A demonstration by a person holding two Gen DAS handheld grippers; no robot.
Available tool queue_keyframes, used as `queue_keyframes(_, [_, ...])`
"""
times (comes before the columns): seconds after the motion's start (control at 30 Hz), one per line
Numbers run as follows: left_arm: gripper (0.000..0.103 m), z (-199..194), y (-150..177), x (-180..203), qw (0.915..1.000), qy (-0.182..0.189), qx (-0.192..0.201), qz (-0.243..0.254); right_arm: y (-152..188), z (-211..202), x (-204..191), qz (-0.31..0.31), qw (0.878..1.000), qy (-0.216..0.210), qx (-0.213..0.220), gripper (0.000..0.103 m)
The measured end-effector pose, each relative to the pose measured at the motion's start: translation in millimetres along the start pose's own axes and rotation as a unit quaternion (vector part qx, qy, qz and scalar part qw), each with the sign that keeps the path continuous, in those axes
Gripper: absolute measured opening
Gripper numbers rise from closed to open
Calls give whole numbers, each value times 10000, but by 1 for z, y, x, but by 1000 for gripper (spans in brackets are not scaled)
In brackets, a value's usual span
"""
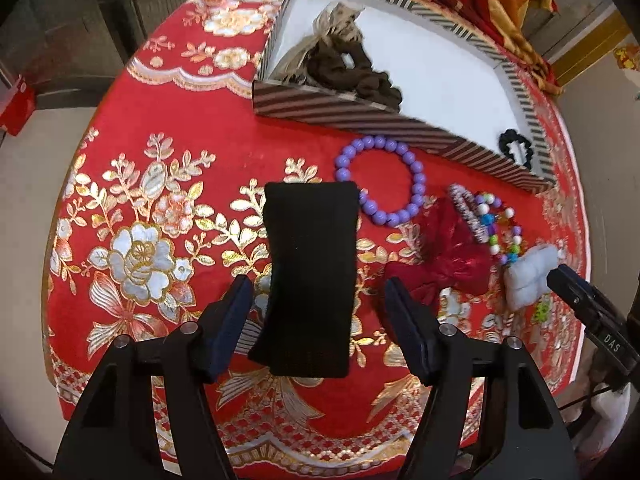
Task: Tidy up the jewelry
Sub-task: 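Grasp the black velvet pad with the left gripper while the right gripper grasps the white fluffy scrunchie, then carry the pad and scrunchie into the white tray and open both grippers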
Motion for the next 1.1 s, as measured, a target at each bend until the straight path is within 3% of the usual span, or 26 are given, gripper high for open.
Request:
queue_keyframes(0.07, [68, 6, 5, -1, 9999, -27, -137, -2, 3, 8, 0, 30, 10000, -17, -63, 64])
queue_keyframes(0.17, [67, 10, 7, -4, 9998, -47, -164, 50, 4, 12, 0, 149, 9998, -118, 82, 45])
queue_keyframes(0.23, [56, 10, 6, -5, 9999, -71, -86, 113, 1, 8, 0, 138, 9995, -155, 242, 37])
queue_keyframes(0.3, [35, 9, 7, -9, 9997, -140, -48, 198, -1, 3, -2, 112, 9994, -197, 277, 30])
queue_keyframes(0.5, [22, -1, 1, -14, 9998, -105, 121, 151, -13, -14, -9, -5, 9985, -271, 479, 26])
queue_keyframes(0.8, [21, -44, -25, -26, 9980, -68, 605, 186, -45, -44, -28, -134, 9944, -512, 913, 26])
queue_keyframes(1.1, [21, -56, -55, -4, 9941, -197, 966, 445, -67, -47, -42, -209, 9917, -641, 1097, 26])
Point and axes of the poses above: each gripper's, at about its wrist camera, not at the fingertips, and z roughly the way its jaws point, x to its right, y to its underside, the point moved 10 cm from there along z, roughly the way its jaws point, and after that the axes turned 14 degrees about x, right-handed, at the moved point
